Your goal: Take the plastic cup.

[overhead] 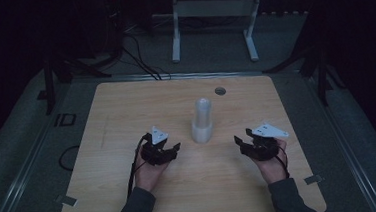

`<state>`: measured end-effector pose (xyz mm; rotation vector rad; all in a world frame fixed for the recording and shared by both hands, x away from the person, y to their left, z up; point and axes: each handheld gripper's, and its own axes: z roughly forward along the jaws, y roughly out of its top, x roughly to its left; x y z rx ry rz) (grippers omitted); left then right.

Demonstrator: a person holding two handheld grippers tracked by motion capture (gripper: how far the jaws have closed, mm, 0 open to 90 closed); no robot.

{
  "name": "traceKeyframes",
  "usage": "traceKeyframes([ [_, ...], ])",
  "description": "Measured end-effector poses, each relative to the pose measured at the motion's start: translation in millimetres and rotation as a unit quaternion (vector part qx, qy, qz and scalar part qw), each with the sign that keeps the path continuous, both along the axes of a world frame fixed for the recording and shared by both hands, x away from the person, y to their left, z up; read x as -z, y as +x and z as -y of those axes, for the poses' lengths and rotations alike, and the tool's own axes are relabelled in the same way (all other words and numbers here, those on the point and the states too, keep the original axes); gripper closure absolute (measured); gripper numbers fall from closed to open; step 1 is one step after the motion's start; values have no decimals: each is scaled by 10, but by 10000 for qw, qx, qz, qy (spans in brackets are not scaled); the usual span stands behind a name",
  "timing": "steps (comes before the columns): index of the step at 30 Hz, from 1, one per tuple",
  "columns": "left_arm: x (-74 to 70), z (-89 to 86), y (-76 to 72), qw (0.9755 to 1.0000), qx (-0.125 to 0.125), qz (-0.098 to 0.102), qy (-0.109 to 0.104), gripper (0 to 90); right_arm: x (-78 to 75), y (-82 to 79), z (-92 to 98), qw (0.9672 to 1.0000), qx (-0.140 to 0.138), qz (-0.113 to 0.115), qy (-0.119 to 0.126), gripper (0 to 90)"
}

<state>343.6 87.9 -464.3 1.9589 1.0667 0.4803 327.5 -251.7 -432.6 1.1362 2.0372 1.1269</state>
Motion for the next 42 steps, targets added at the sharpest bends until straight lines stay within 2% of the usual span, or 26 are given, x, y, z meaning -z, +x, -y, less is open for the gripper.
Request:
traceKeyframes([
  [6, 17, 39, 23, 9999, 97, -52, 35, 422, -80, 31, -65, 9999, -90, 57, -4, 439],
  [10, -1, 66, 39, 9999, 168, 9, -18, 418, -152, 64, -123, 9998, -164, 86, 43, 426],
  [14, -21, 90, 50, 9998, 196, -13, -63, 420, -180, 87, -162, 9997, -210, 79, 38, 418],
  [20, -54, 164, 76, 9996, 274, 40, -5, 408, -224, 117, -227, 9994, -311, 101, 63, 416],
  [30, -103, 243, 125, 9992, 323, 208, -105, 379, -312, 158, -293, 9991, -381, 178, 58, 415],
  [37, -113, 300, 163, 9991, 349, 189, -142, 375, -344, 184, -344, 9989, -430, 198, 73, 413],
  [42, -118, 411, 196, 9982, 488, 284, -197, 342, -376, 215, -429, 9982, -537, 229, 152, 389],
])
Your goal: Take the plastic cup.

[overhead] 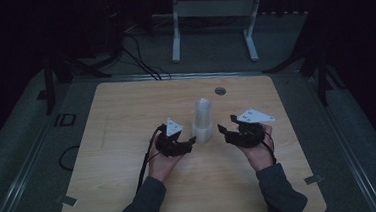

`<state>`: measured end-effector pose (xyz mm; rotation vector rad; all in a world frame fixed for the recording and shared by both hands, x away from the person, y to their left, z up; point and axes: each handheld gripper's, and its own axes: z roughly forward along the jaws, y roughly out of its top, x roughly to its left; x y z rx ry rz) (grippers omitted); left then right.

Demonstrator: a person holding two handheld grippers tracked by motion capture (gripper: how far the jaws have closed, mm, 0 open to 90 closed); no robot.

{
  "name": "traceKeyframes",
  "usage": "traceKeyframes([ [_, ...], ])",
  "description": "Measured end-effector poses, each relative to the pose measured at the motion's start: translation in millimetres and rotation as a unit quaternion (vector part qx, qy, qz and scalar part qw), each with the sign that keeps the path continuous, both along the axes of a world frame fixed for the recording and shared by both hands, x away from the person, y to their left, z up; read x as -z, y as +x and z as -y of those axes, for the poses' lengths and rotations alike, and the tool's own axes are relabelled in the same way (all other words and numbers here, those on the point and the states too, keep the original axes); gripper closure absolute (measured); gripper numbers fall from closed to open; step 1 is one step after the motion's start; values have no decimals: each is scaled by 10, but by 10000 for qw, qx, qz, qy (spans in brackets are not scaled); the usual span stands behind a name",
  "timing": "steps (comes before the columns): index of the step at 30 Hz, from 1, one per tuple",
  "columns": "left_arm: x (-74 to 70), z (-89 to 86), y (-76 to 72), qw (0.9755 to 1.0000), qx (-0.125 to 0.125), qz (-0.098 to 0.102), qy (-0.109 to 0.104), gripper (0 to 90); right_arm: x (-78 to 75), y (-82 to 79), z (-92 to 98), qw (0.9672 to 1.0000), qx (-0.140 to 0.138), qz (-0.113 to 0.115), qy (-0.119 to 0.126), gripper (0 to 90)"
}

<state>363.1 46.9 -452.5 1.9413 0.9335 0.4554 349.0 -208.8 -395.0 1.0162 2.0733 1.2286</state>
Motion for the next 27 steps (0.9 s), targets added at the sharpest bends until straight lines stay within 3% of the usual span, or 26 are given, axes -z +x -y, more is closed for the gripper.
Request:
traceKeyframes([
  [14, 45, 138, 190, 10000, -7, -64, -13, 282, -23, 88, -132, 9999, -96, -36, 55, 377],
  [21, 65, 146, 250, 9997, 12, -65, -225, 259, -39, 130, -169, 9999, -101, -37, 56, 361],
  [27, 85, 179, 269, 9996, 86, -26, -254, 241, -57, 173, -190, 9998, -132, -41, 116, 337],
])
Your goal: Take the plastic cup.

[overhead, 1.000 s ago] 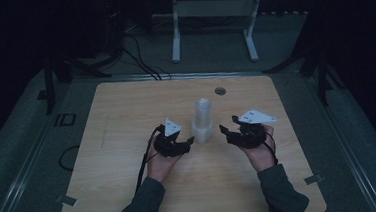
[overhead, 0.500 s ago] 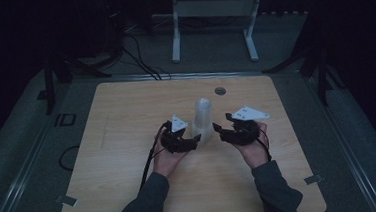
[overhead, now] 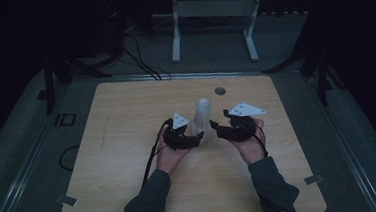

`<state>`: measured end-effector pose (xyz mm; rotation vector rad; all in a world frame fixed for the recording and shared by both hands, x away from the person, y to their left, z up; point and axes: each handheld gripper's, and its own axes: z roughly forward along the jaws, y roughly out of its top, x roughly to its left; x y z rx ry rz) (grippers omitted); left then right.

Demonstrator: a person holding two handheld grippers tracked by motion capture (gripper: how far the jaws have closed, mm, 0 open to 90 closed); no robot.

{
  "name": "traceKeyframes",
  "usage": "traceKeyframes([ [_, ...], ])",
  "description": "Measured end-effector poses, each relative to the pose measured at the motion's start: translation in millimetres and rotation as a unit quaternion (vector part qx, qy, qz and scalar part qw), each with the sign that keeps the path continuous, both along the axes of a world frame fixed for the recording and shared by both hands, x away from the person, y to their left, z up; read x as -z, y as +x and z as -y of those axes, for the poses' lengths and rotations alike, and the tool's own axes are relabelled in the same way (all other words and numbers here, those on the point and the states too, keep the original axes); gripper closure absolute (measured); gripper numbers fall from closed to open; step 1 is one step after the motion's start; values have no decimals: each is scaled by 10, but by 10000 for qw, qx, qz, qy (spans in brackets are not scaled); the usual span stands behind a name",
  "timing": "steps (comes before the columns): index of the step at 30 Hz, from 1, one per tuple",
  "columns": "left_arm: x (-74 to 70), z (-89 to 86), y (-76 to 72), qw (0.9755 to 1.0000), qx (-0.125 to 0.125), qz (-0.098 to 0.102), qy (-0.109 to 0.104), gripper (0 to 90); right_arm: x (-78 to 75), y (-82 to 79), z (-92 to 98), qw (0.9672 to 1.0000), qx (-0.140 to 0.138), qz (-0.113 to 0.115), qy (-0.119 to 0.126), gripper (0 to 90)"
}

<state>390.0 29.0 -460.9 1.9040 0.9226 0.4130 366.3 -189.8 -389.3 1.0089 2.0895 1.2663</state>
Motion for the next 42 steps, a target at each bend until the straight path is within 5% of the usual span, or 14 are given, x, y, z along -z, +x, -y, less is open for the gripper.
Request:
traceKeyframes([
  [35, 31, 171, 37, 9992, -10, 368, -139, 234, -87, 261, -276, 9992, -280, 28, 278, 295],
  [42, 31, 184, 29, 9991, 8, 397, -153, 236, -100, 346, -351, 9994, -296, 5, 186, 297],
])
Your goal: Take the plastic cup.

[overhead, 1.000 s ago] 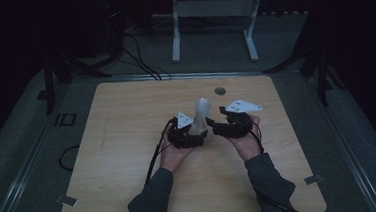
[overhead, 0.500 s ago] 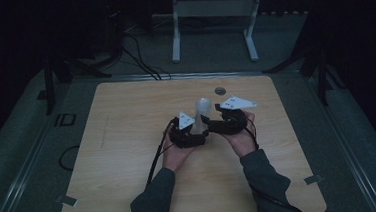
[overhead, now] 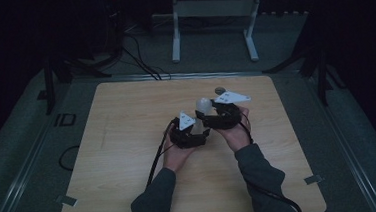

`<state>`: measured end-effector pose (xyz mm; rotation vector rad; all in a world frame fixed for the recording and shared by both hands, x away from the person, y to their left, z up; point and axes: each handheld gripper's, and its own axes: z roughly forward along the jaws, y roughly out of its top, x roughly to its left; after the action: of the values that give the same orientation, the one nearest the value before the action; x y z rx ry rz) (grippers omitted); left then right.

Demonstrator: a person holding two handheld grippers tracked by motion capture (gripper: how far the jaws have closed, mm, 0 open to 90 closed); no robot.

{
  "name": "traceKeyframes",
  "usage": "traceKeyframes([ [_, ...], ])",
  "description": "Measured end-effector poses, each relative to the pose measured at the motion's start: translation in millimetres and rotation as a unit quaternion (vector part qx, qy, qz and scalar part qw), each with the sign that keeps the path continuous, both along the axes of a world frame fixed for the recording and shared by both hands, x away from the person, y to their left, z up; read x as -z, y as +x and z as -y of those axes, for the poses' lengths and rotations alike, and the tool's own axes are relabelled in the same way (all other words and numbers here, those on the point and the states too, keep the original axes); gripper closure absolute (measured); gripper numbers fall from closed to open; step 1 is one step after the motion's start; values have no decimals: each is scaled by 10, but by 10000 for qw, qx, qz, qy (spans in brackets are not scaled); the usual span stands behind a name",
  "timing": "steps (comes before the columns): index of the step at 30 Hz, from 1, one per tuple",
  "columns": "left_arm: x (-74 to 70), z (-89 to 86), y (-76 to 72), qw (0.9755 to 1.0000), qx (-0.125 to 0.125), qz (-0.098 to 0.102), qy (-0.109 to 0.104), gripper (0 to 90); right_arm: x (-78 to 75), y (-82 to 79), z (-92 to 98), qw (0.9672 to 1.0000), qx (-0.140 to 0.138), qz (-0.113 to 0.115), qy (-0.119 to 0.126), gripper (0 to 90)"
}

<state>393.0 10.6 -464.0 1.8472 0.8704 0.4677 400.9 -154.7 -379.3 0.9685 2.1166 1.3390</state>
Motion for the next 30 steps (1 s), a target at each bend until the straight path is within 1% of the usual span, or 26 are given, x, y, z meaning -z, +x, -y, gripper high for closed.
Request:
traceKeyframes([
  [2, 2, 8, 0, 10000, -6, 15, 35, 233, -3, 18, -21, 10000, 1, 13, -22, 312],
  [4, 4, 14, 3, 10000, -30, 15, 14, 226, -4, 39, -32, 10000, 30, -23, -22, 338],
  [5, 4, 20, 4, 10000, -58, 29, 17, 221, -5, 45, -33, 10000, 52, -43, -13, 360],
  [8, 7, 42, 11, 10000, -56, 45, 46, 201, -10, 50, -21, 9999, 59, -64, 59, 379],
  [13, 19, 75, 21, 9999, -87, 62, 34, 188, -8, 41, -12, 9999, 72, -54, 69, 386],
  [17, 22, 88, 28, 9998, -141, 127, 26, 189, -13, 44, -5, 9999, 65, -89, 109, 389],
  [20, 22, 98, 25, 9995, -191, 229, 41, 194, -15, 45, -4, 9998, 57, -114, 159, 390],
  [27, 19, 97, 20, 9996, -186, 228, 10, 209, -29, 47, -2, 9998, 68, -114, 154, 391],
  [30, 16, 99, 16, 9995, -198, 257, 30, 210, -38, 42, -8, 9998, 73, -94, 162, 391],
])
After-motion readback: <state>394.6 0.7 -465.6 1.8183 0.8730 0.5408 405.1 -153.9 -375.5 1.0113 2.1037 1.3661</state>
